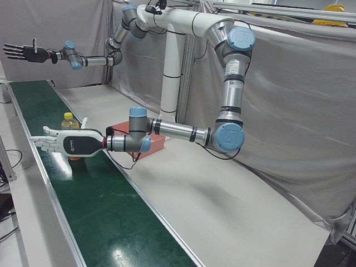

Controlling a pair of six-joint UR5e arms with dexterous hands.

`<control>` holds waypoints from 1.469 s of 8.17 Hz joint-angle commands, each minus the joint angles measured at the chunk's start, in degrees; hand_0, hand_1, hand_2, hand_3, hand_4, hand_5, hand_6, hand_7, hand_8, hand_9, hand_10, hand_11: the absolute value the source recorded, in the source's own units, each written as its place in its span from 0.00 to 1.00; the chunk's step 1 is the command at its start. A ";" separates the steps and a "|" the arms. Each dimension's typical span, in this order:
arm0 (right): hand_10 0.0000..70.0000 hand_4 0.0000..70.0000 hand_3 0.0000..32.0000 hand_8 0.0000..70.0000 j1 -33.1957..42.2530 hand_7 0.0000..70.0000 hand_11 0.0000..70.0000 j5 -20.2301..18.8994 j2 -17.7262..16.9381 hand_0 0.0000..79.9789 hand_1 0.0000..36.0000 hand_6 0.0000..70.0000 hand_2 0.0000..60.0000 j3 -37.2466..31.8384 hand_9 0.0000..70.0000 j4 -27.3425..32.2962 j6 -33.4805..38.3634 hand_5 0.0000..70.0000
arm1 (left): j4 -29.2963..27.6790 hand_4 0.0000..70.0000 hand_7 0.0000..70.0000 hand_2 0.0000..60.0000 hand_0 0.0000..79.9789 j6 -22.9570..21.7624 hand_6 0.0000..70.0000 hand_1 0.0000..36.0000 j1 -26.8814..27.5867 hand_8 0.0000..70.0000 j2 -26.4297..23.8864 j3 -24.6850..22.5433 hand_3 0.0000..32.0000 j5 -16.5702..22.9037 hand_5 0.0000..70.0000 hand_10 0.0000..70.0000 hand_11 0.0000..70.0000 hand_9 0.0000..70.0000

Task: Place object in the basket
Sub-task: 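Lift the bottle off the belt and carry it toward the pink tray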

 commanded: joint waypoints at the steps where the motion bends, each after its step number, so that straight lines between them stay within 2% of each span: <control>1: 0.00 0.00 0.00 0.00 0.00 0.00 0.00 0.00 0.05 0.00 0.00 0.00 0.00 0.05 0.00 0.00 0.00 0.00 | 2.97 0.69 0.99 0.73 0.63 0.10 0.94 0.34 0.46 1.00 -1.38 -1.02 0.00 -0.09 1.00 0.93 1.00 1.00; 2: 0.00 0.00 0.00 0.00 0.00 0.00 0.00 0.00 0.05 0.00 0.00 0.00 0.00 0.05 0.00 -0.09 0.00 0.00 | 4.02 0.65 1.00 0.74 0.61 0.10 0.95 0.28 0.47 1.00 -1.73 -1.89 0.00 -0.09 1.00 0.98 1.00 1.00; 3: 0.00 0.00 0.00 0.00 0.00 0.00 0.00 0.00 0.05 0.00 0.00 0.00 0.00 0.05 0.00 -0.09 0.00 0.00 | 4.21 0.63 1.00 0.70 0.59 0.10 0.94 0.22 0.47 1.00 -1.74 -2.77 0.00 0.09 1.00 0.99 1.00 1.00; 5: 0.00 0.00 0.00 0.00 0.00 0.00 0.00 0.00 -0.03 0.00 0.00 0.00 0.00 0.05 0.00 -0.09 0.00 0.00 | 6.83 0.61 0.99 0.75 0.59 0.10 0.91 0.24 2.30 1.00 -1.39 -9.86 0.00 0.53 1.00 0.91 1.00 1.00; 6: 0.00 0.00 0.00 0.00 0.00 0.00 0.00 0.00 0.05 0.00 0.00 0.00 0.00 0.05 0.00 -0.09 0.00 0.00 | 10.41 0.60 0.98 0.77 0.59 0.19 0.90 0.25 6.05 1.00 -1.12 -15.38 0.00 0.53 1.00 0.90 1.00 1.00; 7: 0.00 0.00 0.00 0.00 0.00 0.00 0.00 0.00 0.05 0.00 0.00 0.00 0.00 0.05 0.00 -0.09 0.00 0.00 | 12.89 0.60 0.97 0.76 0.59 0.63 0.90 0.25 10.70 1.00 -1.03 -19.00 0.00 0.53 1.00 0.90 1.00 1.00; 8: 0.00 0.00 0.00 0.00 0.00 0.00 0.00 0.00 -0.03 0.00 0.00 0.00 0.00 -0.04 0.00 0.00 0.00 0.00 | 15.17 0.60 0.96 0.78 0.59 3.24 0.90 0.26 14.66 1.00 -1.03 -21.74 0.00 0.61 1.00 0.90 1.00 1.00; 10: 0.00 0.00 0.00 0.00 0.00 0.00 0.00 0.00 -0.03 0.00 0.00 0.00 0.00 -0.04 0.00 0.00 0.00 0.00 | 17.04 0.61 0.96 0.81 0.58 5.11 0.92 0.26 22.49 1.00 -1.03 -23.79 0.00 0.79 1.00 0.90 1.00 1.00; 12: 0.00 0.00 0.00 0.00 -0.09 0.00 0.00 0.00 -0.03 0.00 0.00 0.00 0.00 -0.13 0.00 0.00 0.00 0.00 | 18.53 0.61 0.95 0.78 0.59 10.63 0.90 0.27 31.27 1.00 -1.21 -23.70 0.00 0.70 1.00 0.85 1.00 1.00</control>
